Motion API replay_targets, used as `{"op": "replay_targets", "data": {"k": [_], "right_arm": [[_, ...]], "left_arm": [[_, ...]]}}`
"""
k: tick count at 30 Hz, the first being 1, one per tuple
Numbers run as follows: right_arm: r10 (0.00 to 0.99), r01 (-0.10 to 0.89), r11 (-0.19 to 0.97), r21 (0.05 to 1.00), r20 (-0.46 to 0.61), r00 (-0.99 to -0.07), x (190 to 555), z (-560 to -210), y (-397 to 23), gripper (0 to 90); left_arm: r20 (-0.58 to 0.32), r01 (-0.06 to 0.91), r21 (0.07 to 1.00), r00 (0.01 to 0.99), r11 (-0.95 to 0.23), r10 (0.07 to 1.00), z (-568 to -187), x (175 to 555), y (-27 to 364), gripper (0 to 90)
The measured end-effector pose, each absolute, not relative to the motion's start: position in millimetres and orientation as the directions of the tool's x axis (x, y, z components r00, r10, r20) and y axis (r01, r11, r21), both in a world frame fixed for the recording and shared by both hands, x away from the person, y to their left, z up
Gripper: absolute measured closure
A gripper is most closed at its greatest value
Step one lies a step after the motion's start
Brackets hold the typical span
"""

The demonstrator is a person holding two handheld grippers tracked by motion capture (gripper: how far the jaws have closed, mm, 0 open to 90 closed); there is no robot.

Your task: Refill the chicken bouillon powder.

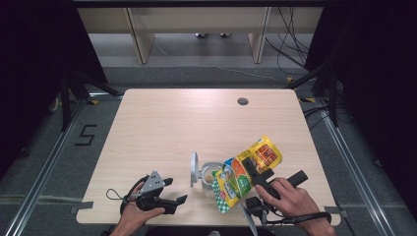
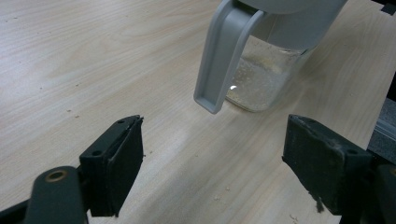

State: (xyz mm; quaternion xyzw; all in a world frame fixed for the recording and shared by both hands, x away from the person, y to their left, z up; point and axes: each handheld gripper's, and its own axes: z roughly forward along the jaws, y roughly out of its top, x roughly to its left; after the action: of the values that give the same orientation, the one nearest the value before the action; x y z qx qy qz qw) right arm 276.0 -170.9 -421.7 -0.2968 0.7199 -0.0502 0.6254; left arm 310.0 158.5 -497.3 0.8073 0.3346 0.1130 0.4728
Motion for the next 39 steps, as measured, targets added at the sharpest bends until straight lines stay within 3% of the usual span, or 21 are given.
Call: {"op": "replay_targets", "data": {"k": [39], "right_arm": [[-0.493, -0.361, 0.818, -0.449, -0.869, -0.036, 277.8, -419.9, -174.4, 47.9]], "left_arm": [[-0.131, 0.432, 0.839, 0.750, -0.331, 0.648, -497.3, 310.3, 159.1, 19.6]]}}
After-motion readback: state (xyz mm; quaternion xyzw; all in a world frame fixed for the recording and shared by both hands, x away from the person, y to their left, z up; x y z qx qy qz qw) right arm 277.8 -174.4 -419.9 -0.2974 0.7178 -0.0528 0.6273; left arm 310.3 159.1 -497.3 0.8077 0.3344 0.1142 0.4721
